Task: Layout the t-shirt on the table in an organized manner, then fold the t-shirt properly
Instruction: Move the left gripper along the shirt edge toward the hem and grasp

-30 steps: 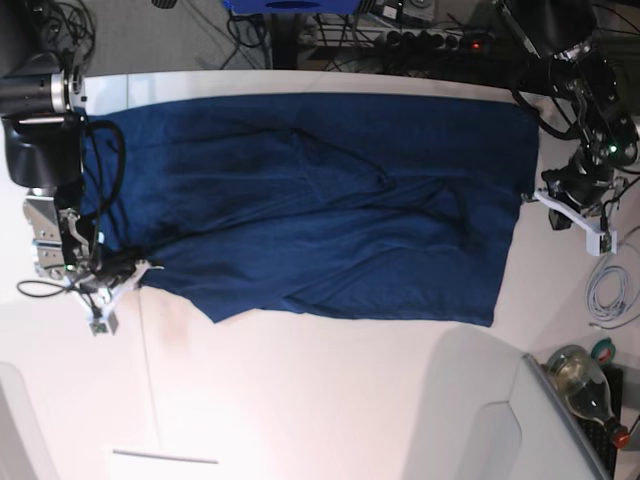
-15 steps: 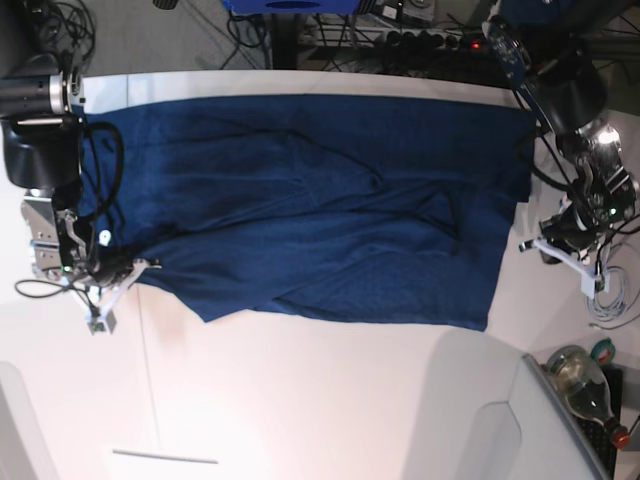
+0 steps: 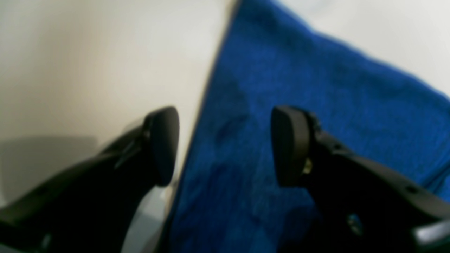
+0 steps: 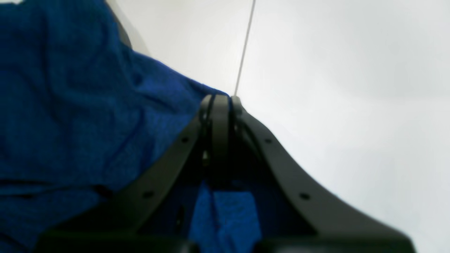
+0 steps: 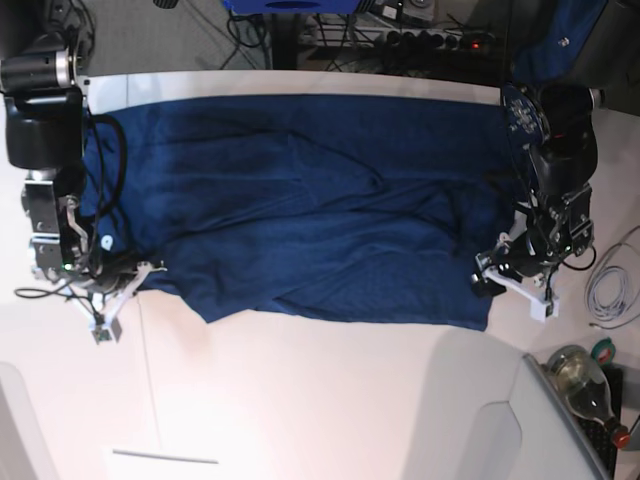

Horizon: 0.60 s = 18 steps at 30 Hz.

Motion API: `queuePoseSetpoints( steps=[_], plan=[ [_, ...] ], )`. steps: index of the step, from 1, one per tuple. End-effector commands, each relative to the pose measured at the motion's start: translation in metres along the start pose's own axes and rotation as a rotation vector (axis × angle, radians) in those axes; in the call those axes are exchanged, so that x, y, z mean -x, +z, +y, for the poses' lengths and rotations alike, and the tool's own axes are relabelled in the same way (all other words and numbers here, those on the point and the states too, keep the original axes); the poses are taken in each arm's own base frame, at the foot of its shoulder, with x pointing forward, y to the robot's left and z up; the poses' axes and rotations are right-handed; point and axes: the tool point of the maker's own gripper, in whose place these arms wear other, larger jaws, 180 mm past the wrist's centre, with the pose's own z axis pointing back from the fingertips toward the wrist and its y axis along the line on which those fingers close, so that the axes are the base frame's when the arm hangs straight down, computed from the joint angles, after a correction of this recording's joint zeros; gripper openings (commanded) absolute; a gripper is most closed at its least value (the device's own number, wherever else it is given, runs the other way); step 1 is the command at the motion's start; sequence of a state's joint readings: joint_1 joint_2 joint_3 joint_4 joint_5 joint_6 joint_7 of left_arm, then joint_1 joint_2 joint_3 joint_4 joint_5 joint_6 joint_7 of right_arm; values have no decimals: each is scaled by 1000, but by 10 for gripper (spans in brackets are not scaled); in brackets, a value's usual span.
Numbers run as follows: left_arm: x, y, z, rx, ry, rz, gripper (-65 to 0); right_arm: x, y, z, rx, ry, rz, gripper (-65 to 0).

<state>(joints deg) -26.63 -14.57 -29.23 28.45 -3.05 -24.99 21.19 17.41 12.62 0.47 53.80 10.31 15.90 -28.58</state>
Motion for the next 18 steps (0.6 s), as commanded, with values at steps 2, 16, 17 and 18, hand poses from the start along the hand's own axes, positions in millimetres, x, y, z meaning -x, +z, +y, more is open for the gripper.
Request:
queuePoseSetpoints(
  steps=[2,16,17,18],
  plan=[
    [3,2,15,-66,20,11,-257,-22,6,-10,18,7,-55,-650],
    [-14,17,22,-108,-50,13,-650,-18,5,-10,17,5,-46,-650],
    [-19,21,21,-114,-66,9,-650,-18,5,-10,17,5,-46,-650],
    [-24,26,19,-120,-87,0,-650,-18,5,-10,17,5,-46,-650]
  ],
)
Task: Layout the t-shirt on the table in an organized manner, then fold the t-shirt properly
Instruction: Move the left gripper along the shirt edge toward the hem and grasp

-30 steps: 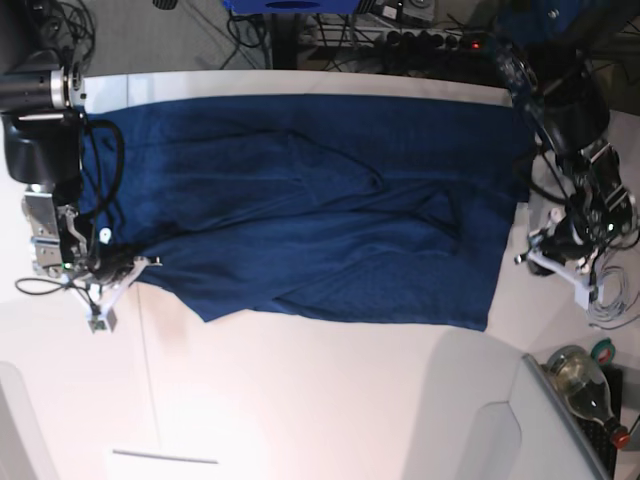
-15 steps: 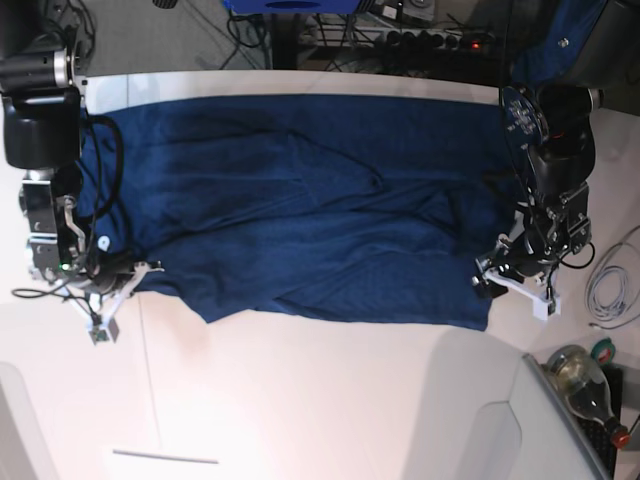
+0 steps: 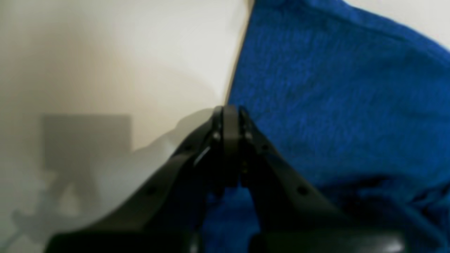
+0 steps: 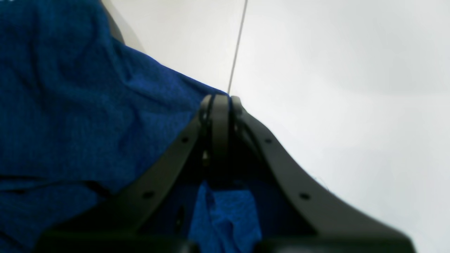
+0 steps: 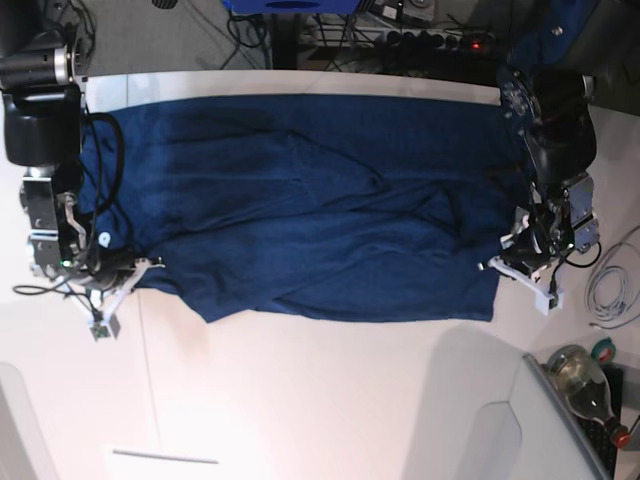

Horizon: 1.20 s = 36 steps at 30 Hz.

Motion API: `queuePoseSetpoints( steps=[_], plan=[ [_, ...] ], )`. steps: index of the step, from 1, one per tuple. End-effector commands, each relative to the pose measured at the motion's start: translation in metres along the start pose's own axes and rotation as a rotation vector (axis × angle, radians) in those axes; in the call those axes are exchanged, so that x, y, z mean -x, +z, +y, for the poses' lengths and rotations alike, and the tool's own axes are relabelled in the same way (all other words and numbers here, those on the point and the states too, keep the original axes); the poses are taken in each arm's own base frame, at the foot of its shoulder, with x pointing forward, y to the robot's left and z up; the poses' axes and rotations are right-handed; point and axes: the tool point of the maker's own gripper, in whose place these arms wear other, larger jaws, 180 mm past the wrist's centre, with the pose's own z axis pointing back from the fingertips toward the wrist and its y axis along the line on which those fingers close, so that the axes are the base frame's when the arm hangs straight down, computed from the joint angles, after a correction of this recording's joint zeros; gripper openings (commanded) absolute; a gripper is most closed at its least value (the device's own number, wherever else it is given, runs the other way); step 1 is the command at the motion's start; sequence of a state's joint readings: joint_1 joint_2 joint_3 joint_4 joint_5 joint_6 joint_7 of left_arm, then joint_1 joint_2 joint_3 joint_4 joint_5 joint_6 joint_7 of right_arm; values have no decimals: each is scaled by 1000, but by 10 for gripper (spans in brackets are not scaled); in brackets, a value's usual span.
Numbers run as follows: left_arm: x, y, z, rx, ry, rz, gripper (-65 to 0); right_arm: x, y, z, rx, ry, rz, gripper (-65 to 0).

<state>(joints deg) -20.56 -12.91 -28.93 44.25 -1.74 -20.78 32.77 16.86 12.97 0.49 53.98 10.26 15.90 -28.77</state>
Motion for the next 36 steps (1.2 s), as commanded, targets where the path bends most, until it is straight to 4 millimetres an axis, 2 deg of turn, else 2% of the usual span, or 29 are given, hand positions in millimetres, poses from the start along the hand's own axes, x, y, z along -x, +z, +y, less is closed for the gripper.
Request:
queuePoseSetpoints(
  steps=[1,7,11,18,21,28,30,33,34,36],
  plan=[
    [-34,11,3,-15,-15,-79,-650,-24,5,-8,12,2,-57,-650],
    [-41,46,1,-59,-99,-114,-650,-20,4,-7,11,2,-52,-650],
    [-25,56,6,-83,-123,-95,-650,-20,4,-6,10,1,-52,-650],
    [13,58,15,-99,-131,-28,-650,-15,4,-4,6,0,-45,-650],
    [13,62,17,-106,-142,-34,-650,-14,3,-3,4,0,-44,-650],
    [-10,78,16,-129,-182,-105,-650,-13,3,-3,4,-1,-41,-650],
    [-16,85,15,-137,-197,-132,-492,-13,3,-3,4,-1,-41,-650],
    [-30,97,12,-144,-217,-181,-295,-13,3,-3,4,-1,-41,-650],
    [-34,99,12,-150,-223,-190,-247,-13,3,-3,4,-1,-41,-650],
    [-38,97,13,-149,-220,-195,-207,-13,3,-3,4,-1,-41,-650]
  ],
)
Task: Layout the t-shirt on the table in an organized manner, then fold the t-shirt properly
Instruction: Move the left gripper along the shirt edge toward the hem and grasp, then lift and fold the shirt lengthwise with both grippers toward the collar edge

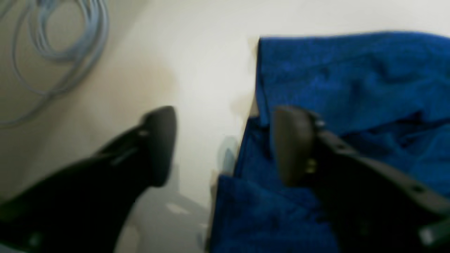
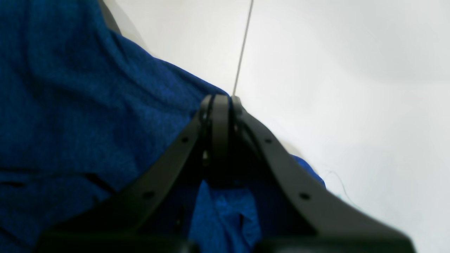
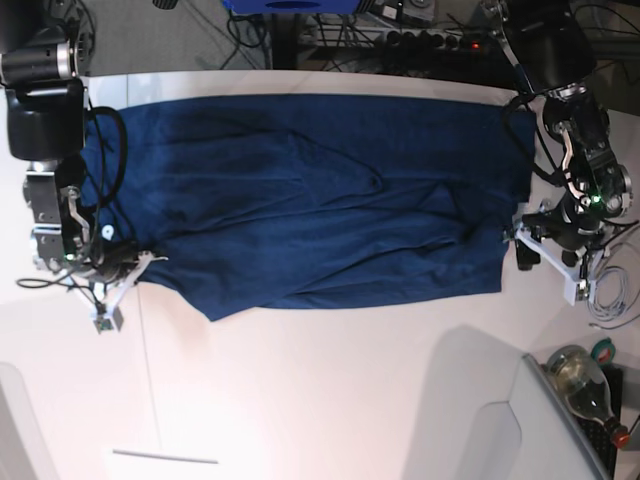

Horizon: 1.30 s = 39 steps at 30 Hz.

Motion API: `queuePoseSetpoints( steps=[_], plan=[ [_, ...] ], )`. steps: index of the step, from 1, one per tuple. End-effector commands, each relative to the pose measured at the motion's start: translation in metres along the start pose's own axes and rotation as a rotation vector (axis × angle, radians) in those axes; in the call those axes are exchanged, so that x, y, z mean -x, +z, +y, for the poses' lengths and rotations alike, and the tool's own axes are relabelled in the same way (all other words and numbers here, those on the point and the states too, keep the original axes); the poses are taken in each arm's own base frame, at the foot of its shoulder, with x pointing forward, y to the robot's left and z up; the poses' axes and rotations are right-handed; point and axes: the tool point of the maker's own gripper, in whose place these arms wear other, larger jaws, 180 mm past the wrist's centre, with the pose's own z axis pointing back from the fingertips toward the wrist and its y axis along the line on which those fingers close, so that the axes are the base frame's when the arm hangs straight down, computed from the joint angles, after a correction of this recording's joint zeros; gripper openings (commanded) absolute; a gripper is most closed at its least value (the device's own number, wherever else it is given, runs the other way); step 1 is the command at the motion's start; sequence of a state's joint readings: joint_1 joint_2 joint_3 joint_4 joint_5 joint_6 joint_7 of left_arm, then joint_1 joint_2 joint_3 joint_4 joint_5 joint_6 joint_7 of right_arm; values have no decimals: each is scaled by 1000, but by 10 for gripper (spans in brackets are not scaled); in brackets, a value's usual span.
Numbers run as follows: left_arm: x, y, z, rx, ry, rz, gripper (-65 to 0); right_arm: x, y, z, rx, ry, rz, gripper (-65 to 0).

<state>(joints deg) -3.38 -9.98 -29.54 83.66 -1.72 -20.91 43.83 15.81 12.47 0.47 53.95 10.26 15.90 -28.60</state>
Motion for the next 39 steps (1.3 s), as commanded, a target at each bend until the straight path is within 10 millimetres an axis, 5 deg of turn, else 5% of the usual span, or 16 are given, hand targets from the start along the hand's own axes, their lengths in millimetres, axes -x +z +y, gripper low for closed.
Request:
queuePoseSetpoints(
  steps=[1,9,14,23,26,30,39],
  plan=[
    [-23,0,7,-14,1,-58,-209,-23,5,-9,15,4,-55,-650],
    [-32,-55,-13,77,133,-37,-209,-24,6,-9,15,5,-58,-650],
    [-21,-83,-31,131,214,-8,-211,-24,6,-11,19,6,-57,-650],
    [11,-102,-27,80,307,25,-214,-23,6,-13,23,7,-55,-650],
    [11,-102,-28,81,306,23,-339,-23,6,-13,23,7,-55,-650],
    [10,-102,-29,83,307,21,-650,-23,6,-13,23,7,-55,-650],
    [-40,-90,-21,68,276,-89,-650,-26,7,-13,23,9,-62,-650]
  ],
)
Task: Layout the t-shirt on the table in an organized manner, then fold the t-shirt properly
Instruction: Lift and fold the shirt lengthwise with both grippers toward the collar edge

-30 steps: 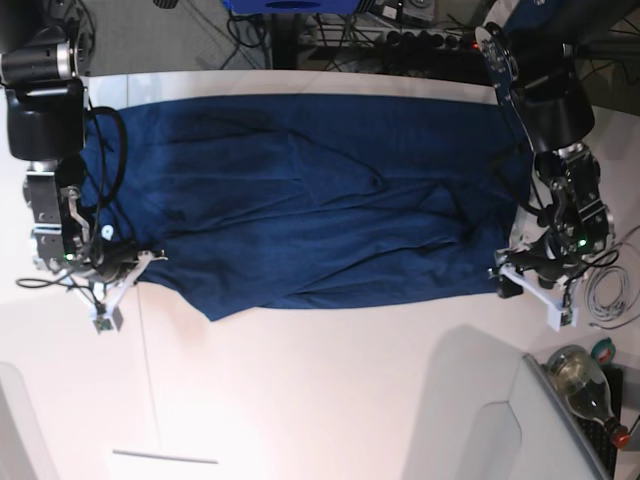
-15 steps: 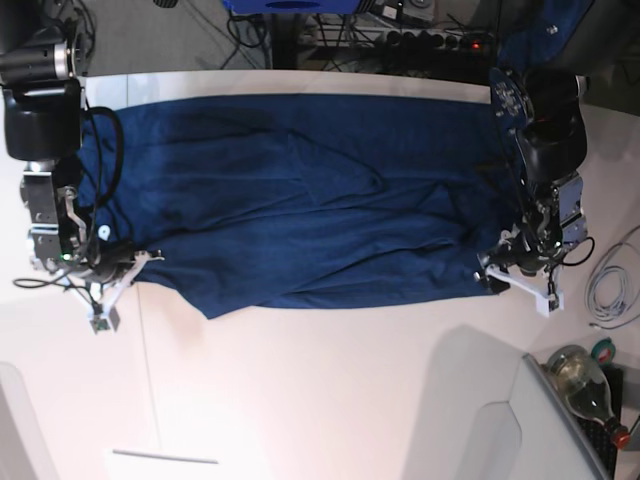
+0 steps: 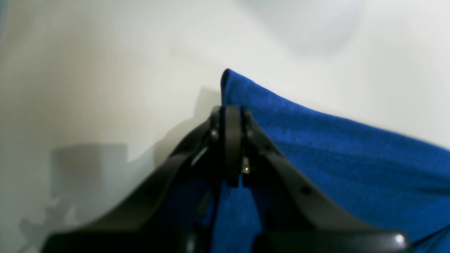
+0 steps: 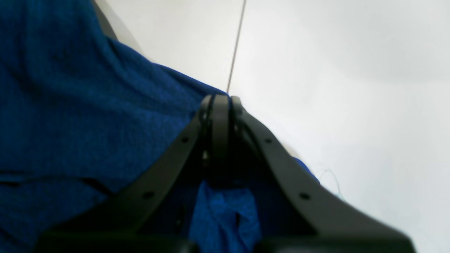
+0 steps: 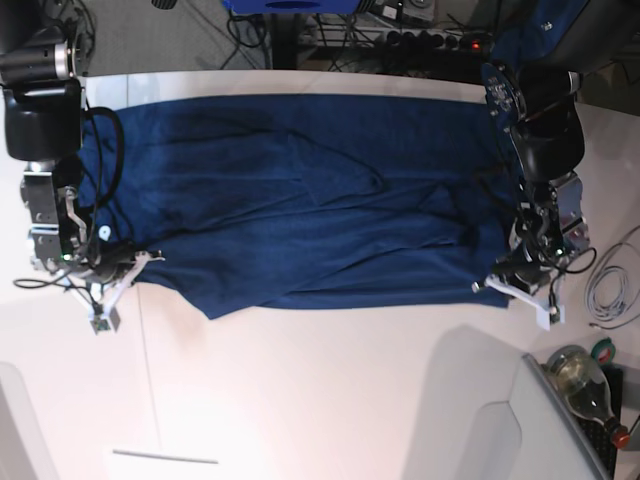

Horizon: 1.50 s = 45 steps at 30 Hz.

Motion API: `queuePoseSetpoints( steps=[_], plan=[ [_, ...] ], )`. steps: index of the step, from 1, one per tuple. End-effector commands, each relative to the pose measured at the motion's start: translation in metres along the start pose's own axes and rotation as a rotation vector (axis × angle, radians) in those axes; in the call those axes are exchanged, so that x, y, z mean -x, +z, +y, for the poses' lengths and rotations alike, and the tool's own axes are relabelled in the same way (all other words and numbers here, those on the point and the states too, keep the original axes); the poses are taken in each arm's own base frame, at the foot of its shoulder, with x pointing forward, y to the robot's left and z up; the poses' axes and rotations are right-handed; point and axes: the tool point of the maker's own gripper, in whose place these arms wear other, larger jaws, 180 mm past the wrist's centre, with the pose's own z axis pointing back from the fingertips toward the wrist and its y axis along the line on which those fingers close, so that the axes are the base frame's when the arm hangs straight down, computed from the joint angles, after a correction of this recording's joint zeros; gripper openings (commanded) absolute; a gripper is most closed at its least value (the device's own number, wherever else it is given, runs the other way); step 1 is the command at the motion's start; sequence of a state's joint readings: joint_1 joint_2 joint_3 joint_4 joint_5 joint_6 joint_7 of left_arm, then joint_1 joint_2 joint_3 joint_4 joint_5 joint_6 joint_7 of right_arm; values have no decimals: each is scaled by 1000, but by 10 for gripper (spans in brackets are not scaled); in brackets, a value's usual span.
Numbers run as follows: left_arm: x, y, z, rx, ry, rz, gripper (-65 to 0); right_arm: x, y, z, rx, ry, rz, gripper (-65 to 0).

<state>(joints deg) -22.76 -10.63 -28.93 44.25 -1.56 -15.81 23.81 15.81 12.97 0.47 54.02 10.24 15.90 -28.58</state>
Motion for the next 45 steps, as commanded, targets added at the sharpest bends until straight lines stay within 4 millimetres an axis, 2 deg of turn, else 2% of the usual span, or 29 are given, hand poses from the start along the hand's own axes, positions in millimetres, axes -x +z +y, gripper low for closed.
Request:
queuePoseSetpoints(
  steps=[1,4,6,11,14,20,22,24,29,36,38,45],
  plan=[
    [-27,4,1,-2,-4,-40,-650,-27,6,-10,17,8,-65,-650],
    [-51,14,-1,-5,-24,-59,-650,-30,8,-14,26,13,-69,-650],
    [-66,19,-8,0,-33,-90,-650,-40,12,-15,29,20,-95,-650],
    [-89,32,-15,-1,-54,-124,-650,-64,23,-13,34,43,-163,-650],
    [-105,40,-24,8,-61,-174,-650,-70,26,-12,35,49,-181,-650],
    [-115,51,-31,10,-71,-186,-650,-74,27,-12,33,50,-215,-650],
    [-117,55,-32,8,-76,-200,-650,-66,26,-11,30,49,-221,-650],
    [-108,54,-37,16,-74,-192,-650,-64,27,-9,28,52,-232,-650],
    [-78,60,-30,-1,-94,-157,-650,-48,32,-2,21,68,-231,-650],
    [-32,80,-11,2,-73,-127,-650,-18,45,-26,69,39,-213,-650],
    [-28,90,-7,35,-50,-141,-650,-10,48,-31,79,22,-219,-650],
    [21,111,5,48,-34,-77,-650,32,46,-27,71,12,-159,-650]
  ],
)
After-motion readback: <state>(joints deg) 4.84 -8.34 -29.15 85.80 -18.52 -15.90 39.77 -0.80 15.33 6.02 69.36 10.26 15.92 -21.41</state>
